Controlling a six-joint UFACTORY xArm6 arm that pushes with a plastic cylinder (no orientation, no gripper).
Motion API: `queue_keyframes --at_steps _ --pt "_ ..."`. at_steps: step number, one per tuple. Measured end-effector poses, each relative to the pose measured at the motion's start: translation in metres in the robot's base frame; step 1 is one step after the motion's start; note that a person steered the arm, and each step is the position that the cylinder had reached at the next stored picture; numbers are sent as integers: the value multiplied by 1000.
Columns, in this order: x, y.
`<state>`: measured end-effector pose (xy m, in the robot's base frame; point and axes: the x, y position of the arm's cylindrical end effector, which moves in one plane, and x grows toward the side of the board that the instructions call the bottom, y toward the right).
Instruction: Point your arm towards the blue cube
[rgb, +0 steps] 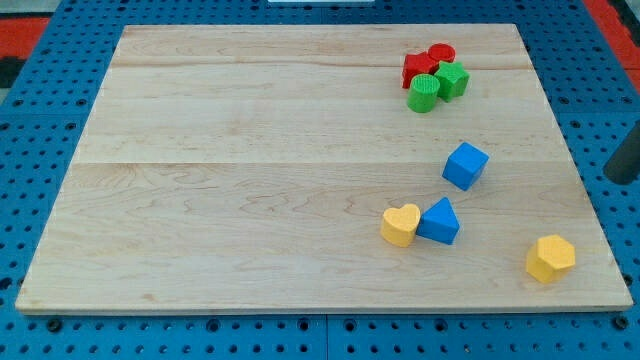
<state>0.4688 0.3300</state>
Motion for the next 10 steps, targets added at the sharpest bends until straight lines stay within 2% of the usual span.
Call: queue_keyframes --at_steps 1,4,6,10 --pt "-1 0" --pt "-42 0" --pt "-40 -9" --pt "-54 -161"
